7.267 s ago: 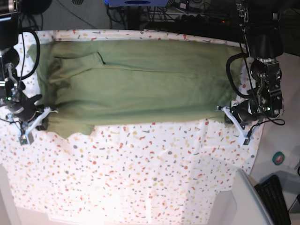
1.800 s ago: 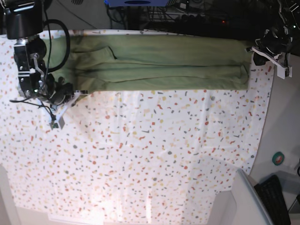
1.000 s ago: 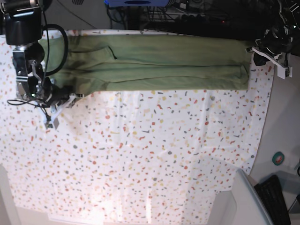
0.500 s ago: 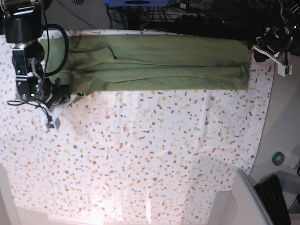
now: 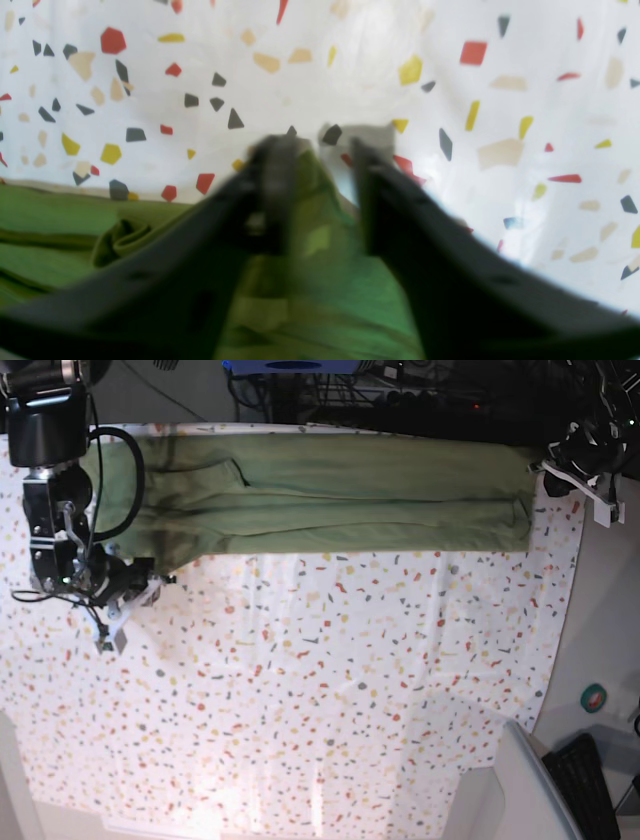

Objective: Layout the t-shirt on the table in an organized manner, then fold the t-shirt properly
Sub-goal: 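Regrasp the folded edge with the right gripper and tuck it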

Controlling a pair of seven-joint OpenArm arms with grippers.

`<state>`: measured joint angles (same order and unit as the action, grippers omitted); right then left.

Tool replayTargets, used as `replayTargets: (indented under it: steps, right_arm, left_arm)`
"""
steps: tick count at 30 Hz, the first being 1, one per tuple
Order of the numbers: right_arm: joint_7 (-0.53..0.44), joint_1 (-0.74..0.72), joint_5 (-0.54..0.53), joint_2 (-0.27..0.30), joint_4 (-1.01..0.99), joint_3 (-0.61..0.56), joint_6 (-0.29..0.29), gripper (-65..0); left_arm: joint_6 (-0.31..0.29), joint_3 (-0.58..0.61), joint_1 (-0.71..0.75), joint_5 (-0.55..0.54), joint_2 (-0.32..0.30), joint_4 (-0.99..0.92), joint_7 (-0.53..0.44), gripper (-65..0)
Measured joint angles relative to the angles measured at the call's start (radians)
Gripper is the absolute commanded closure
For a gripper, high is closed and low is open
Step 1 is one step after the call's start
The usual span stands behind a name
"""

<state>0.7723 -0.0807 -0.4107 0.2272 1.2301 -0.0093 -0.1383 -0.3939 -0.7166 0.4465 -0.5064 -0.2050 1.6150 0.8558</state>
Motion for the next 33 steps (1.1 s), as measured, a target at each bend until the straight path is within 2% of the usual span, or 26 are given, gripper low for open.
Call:
replayTargets:
  steps: [2, 3, 7, 12, 14, 18, 20, 25, 33]
  right_arm:
    - [0.007, 0.008, 0.005, -0.008, -0.003, 0.0, 0.0, -37.1]
    - [0.008, 0.012, 0.012, -0.017, -0.006, 0.001, 0.0, -38.1]
    - [0.01, 0.003, -0.001, -0.04, -0.038, -0.004, 0.0, -38.3]
    - [-0.011, -0.044, -0.005, -0.034, -0.119, -0.003, 0.0, -37.2]
    - [-0.023, -0.042, 0.0, -0.035, -0.119, -0.003, 0.0, -30.6]
    - [-0.016, -0.04, 0.008, -0.031, -0.122, 0.001, 0.0, -7.4]
    - [-0.013, -0.039, 0.01, -0.029, -0.124, 0.001, 0.0, 0.0]
    - [0.008, -0.02, 0.009, -0.032, -0.084, -0.002, -0.001, 0.0]
    - [0.014, 0.092, 0.008, -0.033, 0.159, 0.002, 0.0, 0.0]
  left_arm:
    - [0.0, 0.0, 0.0, 0.002, 0.0, -0.002, 0.001, 0.0]
    - [0.0, 0.0, 0.0, 0.002, 0.0, -0.002, 0.001, 0.0]
    - [0.0, 0.0, 0.0, 0.0, 0.0, -0.002, 0.001, 0.0]
    - [0.0, 0.0, 0.0, 0.0, 0.0, -0.002, 0.001, 0.0]
    - [0.0, 0.0, 0.001, 0.0, -0.001, -0.002, 0.0, 0.0]
    - [0.0, 0.0, 0.002, 0.0, 0.0, -0.002, 0.001, 0.0]
    - [0.0, 0.0, 0.0, 0.0, 0.0, -0.002, 0.001, 0.0]
    - [0.0, 0.0, 0.0, 0.0, 0.0, -0.002, 0.0, 0.0]
    - [0.0, 0.0, 0.0, 0.0, 0.0, -0.002, 0.001, 0.0]
